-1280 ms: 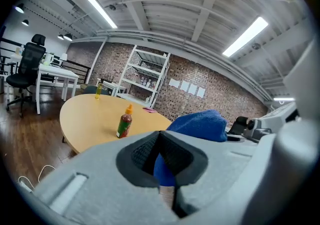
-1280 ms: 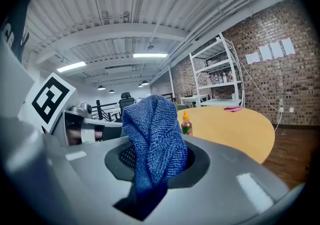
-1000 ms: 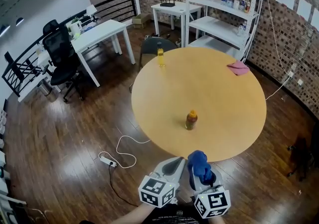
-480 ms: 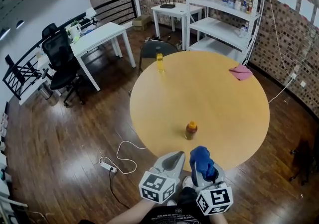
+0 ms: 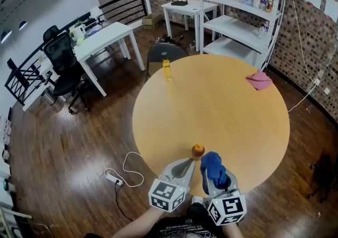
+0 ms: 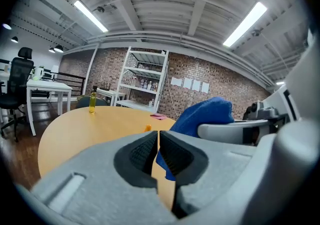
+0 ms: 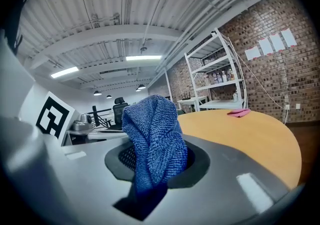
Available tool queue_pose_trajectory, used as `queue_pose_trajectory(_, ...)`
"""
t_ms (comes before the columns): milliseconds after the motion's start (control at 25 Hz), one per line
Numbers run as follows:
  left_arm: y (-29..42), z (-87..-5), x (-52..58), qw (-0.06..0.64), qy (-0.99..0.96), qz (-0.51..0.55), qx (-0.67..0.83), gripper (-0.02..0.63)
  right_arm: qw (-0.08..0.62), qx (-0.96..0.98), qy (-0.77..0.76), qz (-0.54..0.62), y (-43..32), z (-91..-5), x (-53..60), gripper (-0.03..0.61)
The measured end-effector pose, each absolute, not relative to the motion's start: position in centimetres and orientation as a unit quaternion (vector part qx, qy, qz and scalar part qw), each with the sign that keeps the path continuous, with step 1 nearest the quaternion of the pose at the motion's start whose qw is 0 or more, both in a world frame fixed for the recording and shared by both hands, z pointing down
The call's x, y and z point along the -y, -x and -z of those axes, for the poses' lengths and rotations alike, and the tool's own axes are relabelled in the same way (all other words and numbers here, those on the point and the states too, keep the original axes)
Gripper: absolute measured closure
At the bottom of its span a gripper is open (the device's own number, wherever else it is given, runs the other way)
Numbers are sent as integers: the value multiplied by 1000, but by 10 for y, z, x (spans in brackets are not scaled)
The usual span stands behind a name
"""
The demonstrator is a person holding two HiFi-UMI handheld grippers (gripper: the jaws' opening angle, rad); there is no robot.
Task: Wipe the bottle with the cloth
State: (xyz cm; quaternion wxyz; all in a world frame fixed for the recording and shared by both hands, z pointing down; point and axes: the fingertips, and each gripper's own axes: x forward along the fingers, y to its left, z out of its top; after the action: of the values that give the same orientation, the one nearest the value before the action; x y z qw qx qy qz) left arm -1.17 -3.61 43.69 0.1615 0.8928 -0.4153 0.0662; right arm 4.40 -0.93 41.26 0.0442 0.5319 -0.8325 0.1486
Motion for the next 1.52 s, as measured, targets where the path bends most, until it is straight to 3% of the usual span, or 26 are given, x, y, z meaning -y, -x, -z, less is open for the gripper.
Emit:
queue_pose_trajectory(600,0,-478,83,130,-897,-124,403,462,29,873,-477,-97,-49,-413,83,480)
queue_pose_trajectory(1040,-13,-488,94,118,-903,-150,386,454,52,888,-453,-60,-35,-413,110,480)
queue_pose_trajectory(1520,-14,-493,97,111,-917,-148,354,457,44,899,-426,-93,-24,-443,117,482)
